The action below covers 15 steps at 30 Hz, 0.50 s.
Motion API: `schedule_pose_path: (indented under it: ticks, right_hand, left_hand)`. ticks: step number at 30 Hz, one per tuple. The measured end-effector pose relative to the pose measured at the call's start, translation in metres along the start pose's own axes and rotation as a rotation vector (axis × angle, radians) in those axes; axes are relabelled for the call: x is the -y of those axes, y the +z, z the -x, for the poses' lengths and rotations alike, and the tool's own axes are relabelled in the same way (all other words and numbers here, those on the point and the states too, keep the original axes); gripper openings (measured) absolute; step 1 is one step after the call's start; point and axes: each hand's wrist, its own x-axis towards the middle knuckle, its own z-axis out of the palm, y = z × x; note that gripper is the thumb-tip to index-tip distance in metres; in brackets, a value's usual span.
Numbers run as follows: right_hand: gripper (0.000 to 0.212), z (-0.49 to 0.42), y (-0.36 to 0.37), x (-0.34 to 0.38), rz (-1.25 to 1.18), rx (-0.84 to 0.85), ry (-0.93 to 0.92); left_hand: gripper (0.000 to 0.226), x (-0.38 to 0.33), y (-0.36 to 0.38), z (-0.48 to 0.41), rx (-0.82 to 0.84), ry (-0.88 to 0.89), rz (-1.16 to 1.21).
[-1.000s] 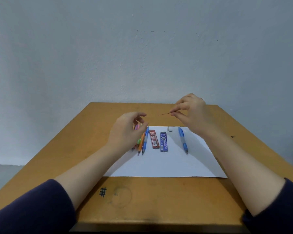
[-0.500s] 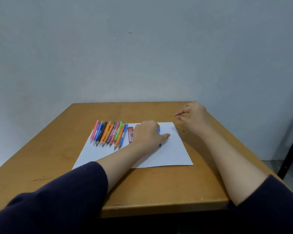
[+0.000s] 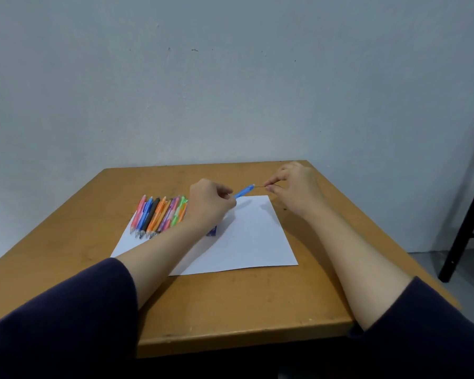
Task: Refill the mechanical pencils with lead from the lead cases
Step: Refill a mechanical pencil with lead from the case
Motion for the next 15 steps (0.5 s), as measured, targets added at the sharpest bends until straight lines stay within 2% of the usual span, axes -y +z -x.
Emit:
schedule_pose_path:
  ticks: [6, 9, 15]
  right_hand:
    - [0.011, 0.004, 0.006, 0.007, 0.02, -0.03, -0.039]
    - [0.012, 0.005, 0.012, 0.013, 0.05, -0.01, -0.089]
    - [0.01, 0.009, 0.036, 0.024, 0.101, -0.075, -0.21]
  left_hand:
    - [0.014, 0.022, -0.042, -0.001, 0.055, 0.069, 0.013]
    - [0.016, 0.044, -0.063, 0.001, 0.082, 0.102, -0.024]
    - [0.019, 0.073, -0.089, 0.008, 0.106, 0.151, -0.046]
